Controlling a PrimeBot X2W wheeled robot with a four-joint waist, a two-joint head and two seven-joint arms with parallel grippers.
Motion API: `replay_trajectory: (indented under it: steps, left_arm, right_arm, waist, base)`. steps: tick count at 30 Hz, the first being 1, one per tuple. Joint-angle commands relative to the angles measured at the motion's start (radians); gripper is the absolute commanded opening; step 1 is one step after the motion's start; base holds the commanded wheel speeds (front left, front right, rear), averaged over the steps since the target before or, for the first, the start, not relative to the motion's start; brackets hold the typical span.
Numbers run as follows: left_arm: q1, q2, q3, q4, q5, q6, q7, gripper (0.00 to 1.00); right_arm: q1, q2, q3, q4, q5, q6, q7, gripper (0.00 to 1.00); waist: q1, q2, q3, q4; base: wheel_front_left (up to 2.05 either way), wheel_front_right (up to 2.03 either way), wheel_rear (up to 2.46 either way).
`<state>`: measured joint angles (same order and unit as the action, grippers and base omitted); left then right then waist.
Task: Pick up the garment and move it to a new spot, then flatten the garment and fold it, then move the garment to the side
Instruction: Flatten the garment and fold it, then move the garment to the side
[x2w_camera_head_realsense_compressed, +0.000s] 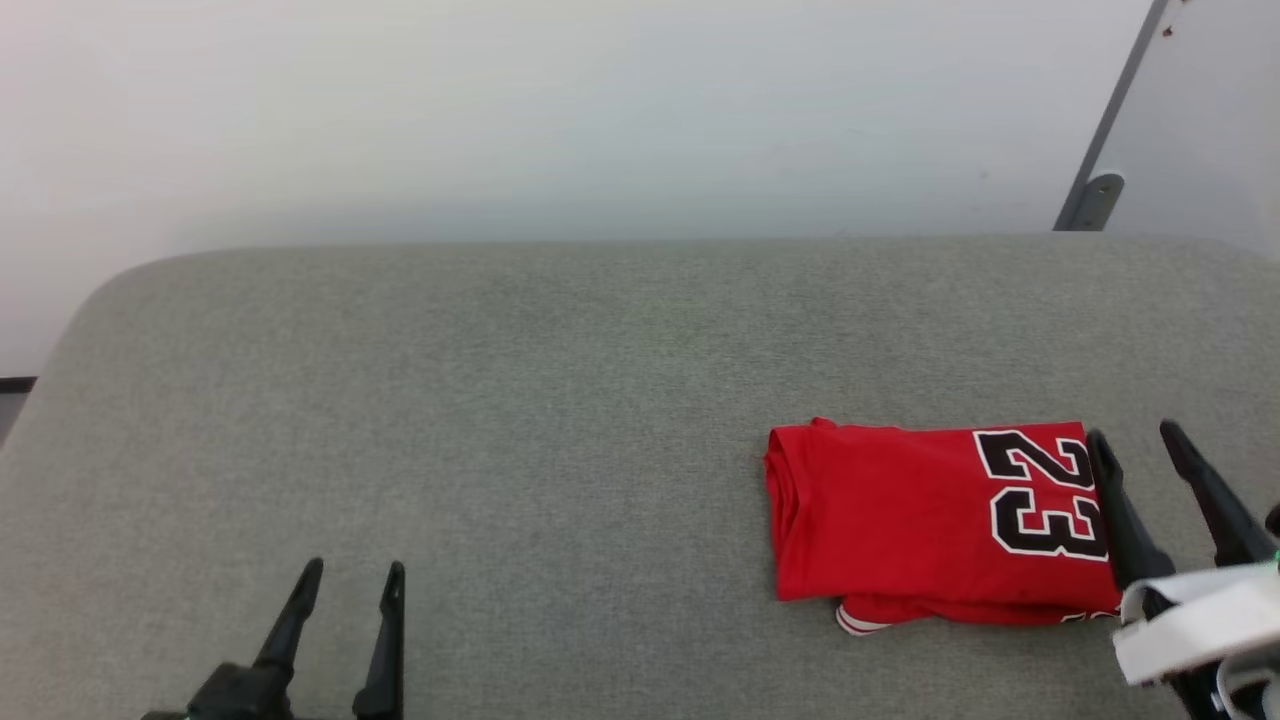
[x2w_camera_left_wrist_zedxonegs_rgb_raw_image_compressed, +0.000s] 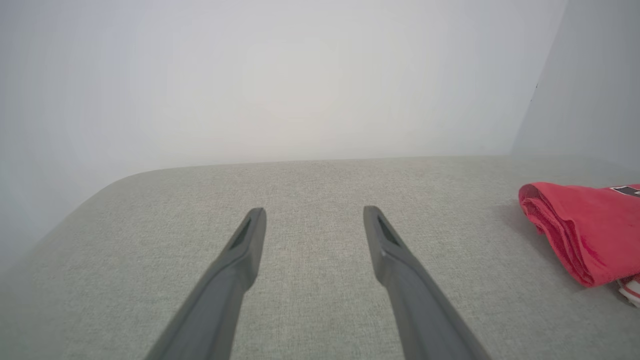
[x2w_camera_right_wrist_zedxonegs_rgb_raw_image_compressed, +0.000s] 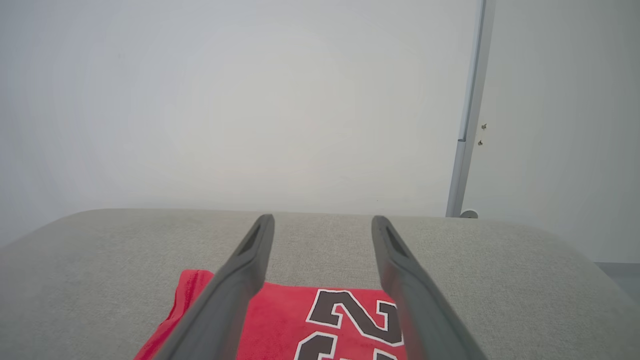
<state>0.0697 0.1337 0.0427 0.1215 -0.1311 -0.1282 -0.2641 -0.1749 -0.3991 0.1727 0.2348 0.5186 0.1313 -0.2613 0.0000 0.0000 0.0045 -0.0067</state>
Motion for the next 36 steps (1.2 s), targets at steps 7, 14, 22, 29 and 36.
replay_trajectory:
  steps: [7,14,22,29,36]
  left_arm:
    - [0.070,-0.012,0.021,-0.071,0.020,-0.003,0.001,1.00]
    - [0.095,-0.020,0.029,-0.123,0.027,-0.003,0.001,1.00]
    - [0.075,-0.024,0.019,-0.126,0.035,-0.003,0.001,1.00]
    - [0.067,-0.032,0.020,-0.126,0.039,-0.003,0.001,1.00]
    - [0.037,-0.046,0.021,-0.131,0.057,-0.003,0.001,1.00]
  right_arm:
    - [0.147,0.021,-0.118,-0.096,-0.018,-0.001,-0.003,1.00]
    - [0.209,0.051,-0.185,-0.195,-0.040,-0.001,0.028,1.00]
    - [0.204,0.076,-0.189,-0.232,-0.054,-0.001,0.059,1.00]
    - [0.190,0.081,-0.191,-0.242,-0.051,-0.001,0.072,1.00]
    - [0.131,0.040,-0.227,-0.212,-0.012,-0.001,0.207,1.00]
  waist:
    - [0.0000,0.0000,0.016,0.042]
    - [0.0000,0.0000,0.042,0.052]
    - [0.0000,0.0000,0.051,0.053]
    - [0.0000,0.0000,0.065,0.052]
    - [0.0000,0.0000,0.099,0.039]
  base:
    - [0.00,0.00,0.00]
    - [0.00,0.00,0.00]
    - [0.00,0.00,0.00]
    - [0.00,0.00,0.00]
    - [0.00,0.00,0.00]
